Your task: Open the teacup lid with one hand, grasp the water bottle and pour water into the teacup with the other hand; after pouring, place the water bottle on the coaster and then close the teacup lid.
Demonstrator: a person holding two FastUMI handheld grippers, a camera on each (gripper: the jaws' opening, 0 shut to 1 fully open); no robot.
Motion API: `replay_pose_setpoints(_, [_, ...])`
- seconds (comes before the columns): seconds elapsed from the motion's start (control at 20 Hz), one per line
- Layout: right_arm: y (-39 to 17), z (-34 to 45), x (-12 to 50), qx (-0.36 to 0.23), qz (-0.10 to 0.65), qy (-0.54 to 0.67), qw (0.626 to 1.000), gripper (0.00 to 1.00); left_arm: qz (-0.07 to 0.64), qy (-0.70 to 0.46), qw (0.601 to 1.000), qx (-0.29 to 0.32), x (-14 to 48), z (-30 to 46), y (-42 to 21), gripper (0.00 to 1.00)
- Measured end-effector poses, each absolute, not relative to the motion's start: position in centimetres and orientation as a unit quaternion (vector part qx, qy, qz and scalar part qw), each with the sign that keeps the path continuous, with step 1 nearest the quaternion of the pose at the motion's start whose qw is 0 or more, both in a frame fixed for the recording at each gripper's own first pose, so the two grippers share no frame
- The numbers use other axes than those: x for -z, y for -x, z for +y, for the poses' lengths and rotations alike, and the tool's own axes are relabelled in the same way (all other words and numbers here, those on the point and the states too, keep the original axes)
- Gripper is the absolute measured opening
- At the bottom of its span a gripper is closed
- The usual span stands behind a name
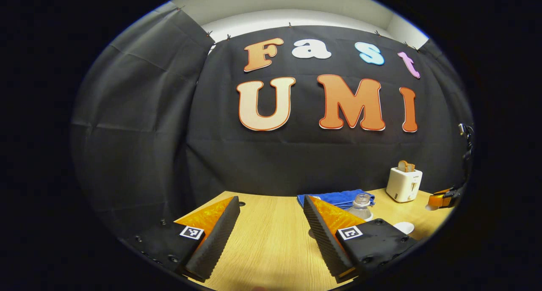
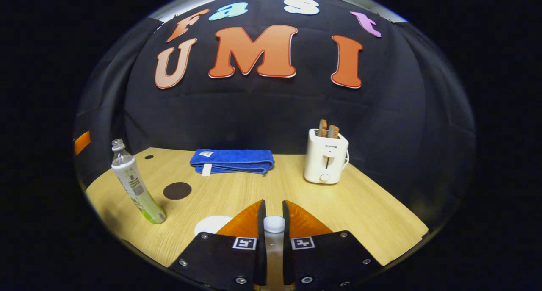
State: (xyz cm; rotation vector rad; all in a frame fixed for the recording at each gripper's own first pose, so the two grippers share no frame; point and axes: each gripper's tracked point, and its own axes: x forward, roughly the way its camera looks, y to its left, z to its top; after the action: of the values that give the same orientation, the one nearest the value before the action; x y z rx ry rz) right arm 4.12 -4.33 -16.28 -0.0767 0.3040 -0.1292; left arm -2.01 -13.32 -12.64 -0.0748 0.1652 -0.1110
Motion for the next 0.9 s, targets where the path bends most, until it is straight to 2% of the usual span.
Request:
replay_pose_setpoints(0.6, [-0.4, -10.1, 17.4, 0.115, 0.158, 0.012, 0.981, 0.15, 0.084, 0.058, 0.983, 0.155, 11.1, -24.3, 4.3, 0.99])
replay_pose_setpoints(0.9, [0.4, -12.0, 18.2, 0.129, 0.161, 0.0, 0.978, 0.15, 0.094, 0.057, 0.98, 0.166, 12.5, -28.0, 2.7, 0.99])
